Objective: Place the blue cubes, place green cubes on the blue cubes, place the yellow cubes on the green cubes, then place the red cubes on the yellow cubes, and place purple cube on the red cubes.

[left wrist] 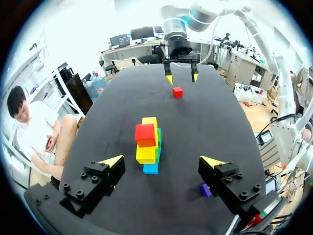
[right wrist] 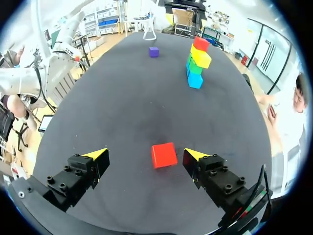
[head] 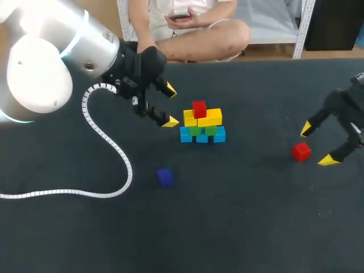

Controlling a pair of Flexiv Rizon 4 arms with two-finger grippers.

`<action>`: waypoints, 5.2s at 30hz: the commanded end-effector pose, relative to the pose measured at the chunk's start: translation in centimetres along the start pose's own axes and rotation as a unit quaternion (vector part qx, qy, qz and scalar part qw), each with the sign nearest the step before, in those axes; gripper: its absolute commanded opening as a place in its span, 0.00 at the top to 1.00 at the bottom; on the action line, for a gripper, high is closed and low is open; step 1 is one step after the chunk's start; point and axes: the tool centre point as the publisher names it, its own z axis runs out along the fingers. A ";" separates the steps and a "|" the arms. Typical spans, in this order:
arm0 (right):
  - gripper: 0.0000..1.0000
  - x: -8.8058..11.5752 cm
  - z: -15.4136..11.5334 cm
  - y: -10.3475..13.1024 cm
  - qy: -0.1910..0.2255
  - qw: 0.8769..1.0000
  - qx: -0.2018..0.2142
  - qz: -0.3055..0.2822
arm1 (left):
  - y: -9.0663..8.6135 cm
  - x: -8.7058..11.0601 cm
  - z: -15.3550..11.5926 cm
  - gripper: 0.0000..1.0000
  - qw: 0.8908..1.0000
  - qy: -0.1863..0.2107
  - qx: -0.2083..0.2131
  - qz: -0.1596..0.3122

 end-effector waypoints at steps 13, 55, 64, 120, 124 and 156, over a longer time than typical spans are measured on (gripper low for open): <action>0.00 0.5 1.3 -0.6 -0.019 1.000 -0.011 0.010 | 0.1 0.1 0.0 0.00 1.000 -0.001 0.001 0.001; 0.00 0.6 2.8 -0.5 -0.013 1.000 -0.011 0.025 | 0.1 0.1 0.0 0.00 1.000 -0.001 0.001 0.001; 0.00 1.2 2.2 0.1 -0.020 0.998 0.017 0.048 | 0.1 0.1 0.0 0.00 1.000 -0.001 0.001 0.001; 1.00 -5.8 0.5 -2.0 -0.019 0.990 0.043 0.130 | 0.1 0.1 0.0 0.00 1.000 -0.001 0.001 0.001; 1.00 -8.3 0.1 -2.8 -0.011 0.992 0.046 0.119 | 0.1 0.1 0.0 0.00 1.000 -0.001 0.001 0.001; 1.00 -19.5 -1.2 -5.5 -0.068 0.994 0.056 0.067 | 0.1 0.1 0.0 0.00 1.000 -0.001 0.001 0.001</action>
